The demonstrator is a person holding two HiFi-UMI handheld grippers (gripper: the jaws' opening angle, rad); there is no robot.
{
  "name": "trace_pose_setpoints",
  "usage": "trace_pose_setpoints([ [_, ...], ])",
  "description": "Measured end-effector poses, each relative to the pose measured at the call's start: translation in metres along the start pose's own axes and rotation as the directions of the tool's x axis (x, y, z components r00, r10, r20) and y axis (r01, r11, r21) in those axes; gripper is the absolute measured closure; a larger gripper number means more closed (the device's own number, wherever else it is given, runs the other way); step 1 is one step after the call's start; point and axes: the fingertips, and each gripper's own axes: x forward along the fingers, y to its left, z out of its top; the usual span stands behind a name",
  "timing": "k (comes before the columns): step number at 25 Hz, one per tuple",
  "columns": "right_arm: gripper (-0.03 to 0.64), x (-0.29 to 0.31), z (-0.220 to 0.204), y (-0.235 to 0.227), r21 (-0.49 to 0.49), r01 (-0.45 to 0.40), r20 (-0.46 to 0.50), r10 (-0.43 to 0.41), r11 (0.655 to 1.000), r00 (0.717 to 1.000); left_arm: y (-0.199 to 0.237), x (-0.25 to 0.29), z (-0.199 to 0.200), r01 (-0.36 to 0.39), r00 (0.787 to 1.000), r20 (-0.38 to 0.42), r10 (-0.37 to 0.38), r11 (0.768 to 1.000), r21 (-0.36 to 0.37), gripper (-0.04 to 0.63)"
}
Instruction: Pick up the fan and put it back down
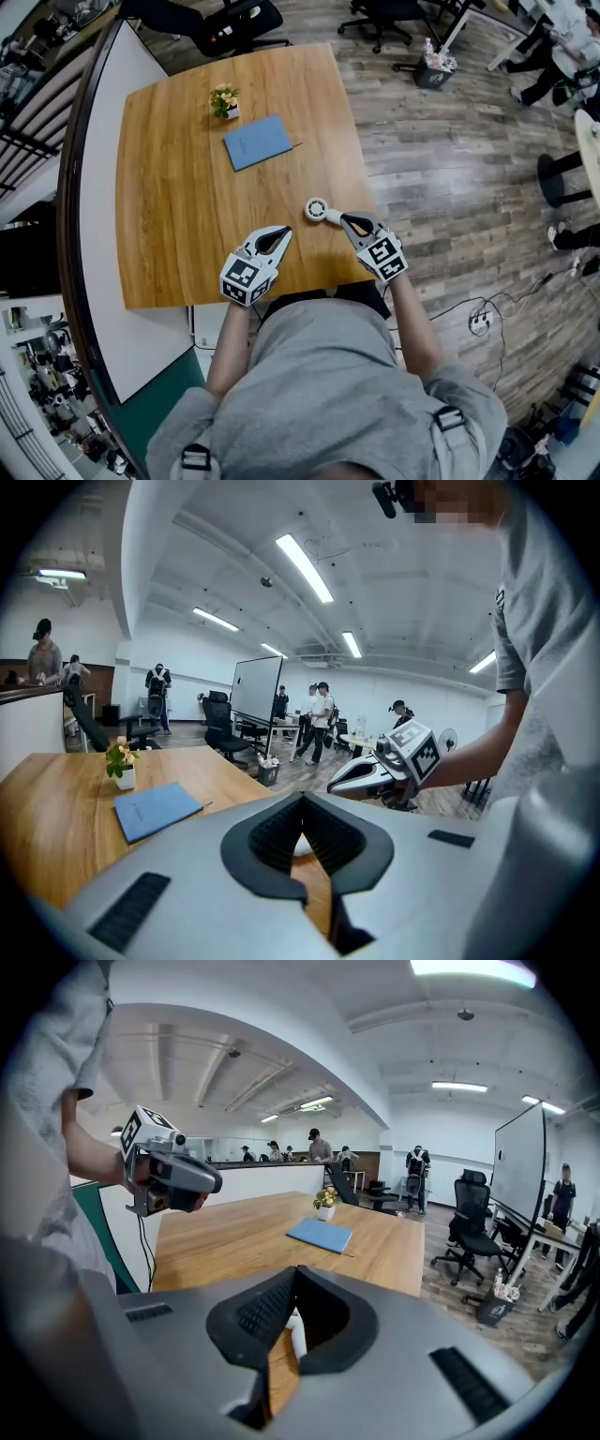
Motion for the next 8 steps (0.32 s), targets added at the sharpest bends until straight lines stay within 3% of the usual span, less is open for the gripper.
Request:
trace_pose_setpoints([
  [8, 0.612, -0.0094, -0.0031, -0.0058, 0.01, 0.01, -0.004, -0.01, 1.0, 1.0, -0.0065, 0.0047, 0.0012, 0.008, 1.0, -0.027, -0.008, 1.0, 0.013, 0.577],
])
